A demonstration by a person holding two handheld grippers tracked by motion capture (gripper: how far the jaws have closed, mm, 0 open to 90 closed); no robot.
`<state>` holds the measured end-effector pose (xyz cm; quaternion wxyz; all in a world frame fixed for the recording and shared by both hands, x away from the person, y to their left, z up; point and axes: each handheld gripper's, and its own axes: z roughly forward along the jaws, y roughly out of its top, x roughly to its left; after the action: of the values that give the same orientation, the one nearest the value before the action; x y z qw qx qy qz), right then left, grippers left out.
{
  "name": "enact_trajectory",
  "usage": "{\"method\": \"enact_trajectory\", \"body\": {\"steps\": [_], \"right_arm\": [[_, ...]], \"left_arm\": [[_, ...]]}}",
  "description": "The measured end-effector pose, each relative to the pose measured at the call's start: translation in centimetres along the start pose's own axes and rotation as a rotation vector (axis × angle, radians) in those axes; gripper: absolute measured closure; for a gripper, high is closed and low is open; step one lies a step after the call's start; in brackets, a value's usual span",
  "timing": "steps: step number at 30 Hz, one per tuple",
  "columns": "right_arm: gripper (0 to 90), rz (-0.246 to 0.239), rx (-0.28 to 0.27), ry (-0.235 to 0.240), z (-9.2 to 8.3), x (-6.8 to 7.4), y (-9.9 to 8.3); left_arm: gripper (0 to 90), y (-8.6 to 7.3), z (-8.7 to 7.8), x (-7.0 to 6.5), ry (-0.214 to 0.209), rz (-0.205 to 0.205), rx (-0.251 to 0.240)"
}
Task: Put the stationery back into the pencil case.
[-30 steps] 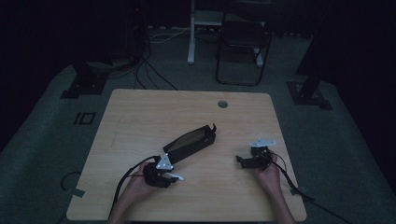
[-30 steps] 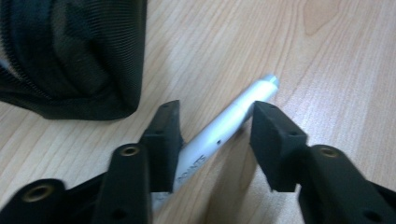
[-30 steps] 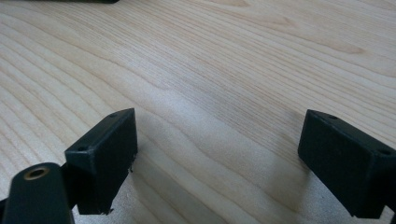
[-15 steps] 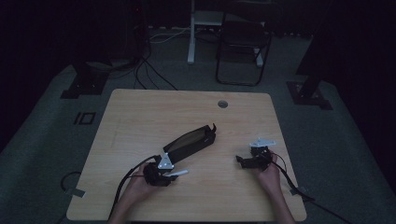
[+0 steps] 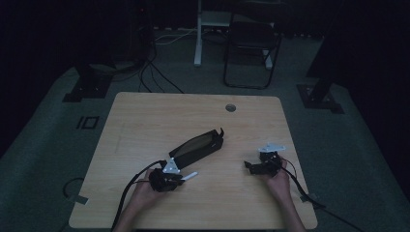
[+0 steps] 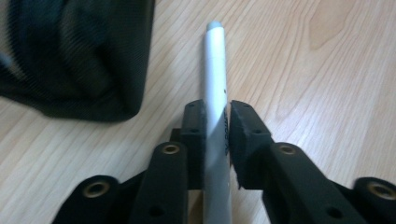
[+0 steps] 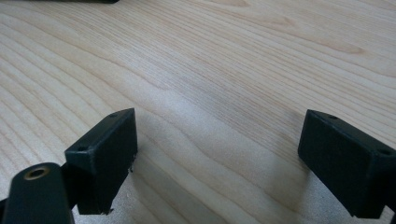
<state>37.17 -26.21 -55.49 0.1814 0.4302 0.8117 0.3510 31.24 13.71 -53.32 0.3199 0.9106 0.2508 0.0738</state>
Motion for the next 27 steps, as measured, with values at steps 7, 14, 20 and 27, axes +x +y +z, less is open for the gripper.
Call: {"method": "enact_trajectory", "body": {"steps": [7,14,20,27], "right_arm": [[12.0,0.0,0.0,0.0,0.0,0.0,0.0],[11.9,0.0,0.0,0.0,0.0,0.0,0.0],[11.9,0.0,0.0,0.0,0.0,0.0,0.0],[11.9,0.0,0.0,0.0,0.0,0.0,0.0]], "left_arm": [[61.1,-0.4,-0.6,-0.2,-0.021,-0.001,0.032],[64.7,-1.1,-1.3,-0.3,-0.029,0.0,0.037],[76.0,-1.0,-1.1,-0.4,-0.039,0.005,0.026],[78.2,-1.1,-0.8,-0.2,-0.059,-0.028,-0.001]]}}
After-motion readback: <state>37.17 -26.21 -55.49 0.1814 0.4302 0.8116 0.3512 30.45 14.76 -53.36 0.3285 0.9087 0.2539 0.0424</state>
